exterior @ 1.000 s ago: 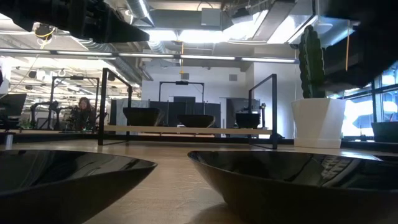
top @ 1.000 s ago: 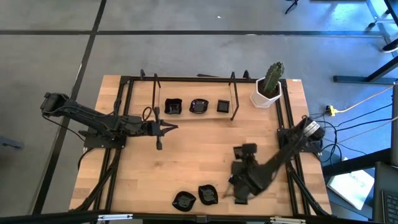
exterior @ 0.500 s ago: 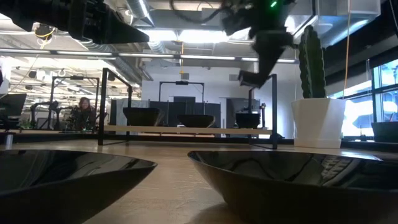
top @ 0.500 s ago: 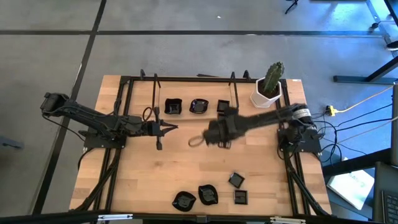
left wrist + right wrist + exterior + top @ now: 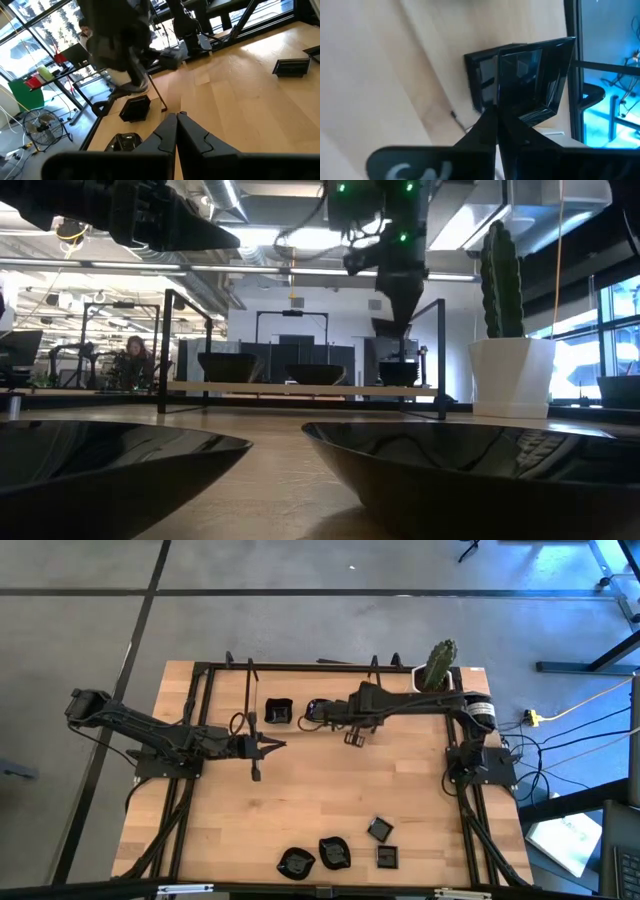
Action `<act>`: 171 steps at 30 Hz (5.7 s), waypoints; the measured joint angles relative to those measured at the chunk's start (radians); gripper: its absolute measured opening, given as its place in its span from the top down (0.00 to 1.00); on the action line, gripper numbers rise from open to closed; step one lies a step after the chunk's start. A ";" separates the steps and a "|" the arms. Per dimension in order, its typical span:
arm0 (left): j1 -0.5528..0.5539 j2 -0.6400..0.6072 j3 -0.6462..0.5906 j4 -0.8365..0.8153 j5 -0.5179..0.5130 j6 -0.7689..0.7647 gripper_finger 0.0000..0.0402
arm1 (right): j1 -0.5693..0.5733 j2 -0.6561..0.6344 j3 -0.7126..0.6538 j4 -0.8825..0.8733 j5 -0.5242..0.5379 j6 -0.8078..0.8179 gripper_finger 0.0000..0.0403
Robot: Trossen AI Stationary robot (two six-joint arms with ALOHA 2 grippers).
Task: Pick & Place Mini shaped plates
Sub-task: Stack the bottom right square plate on the top of the square plate on the shelf, then stack the left leaf-shaped plate on the top of the leaf-shaped plate on the shelf
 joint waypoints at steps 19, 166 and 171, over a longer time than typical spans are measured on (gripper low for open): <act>0.000 0.000 0.000 0.000 0.000 0.000 0.99 | -0.095 0.087 0.000 0.020 -0.015 -0.043 0.98; -0.498 0.866 0.966 -0.874 0.151 -0.890 0.69 | 0.544 -1.306 -1.475 1.586 -0.357 -0.336 0.98; -0.454 0.928 1.008 -0.935 0.283 -0.998 0.60 | 0.544 -1.304 -1.475 1.580 -0.356 -0.331 0.98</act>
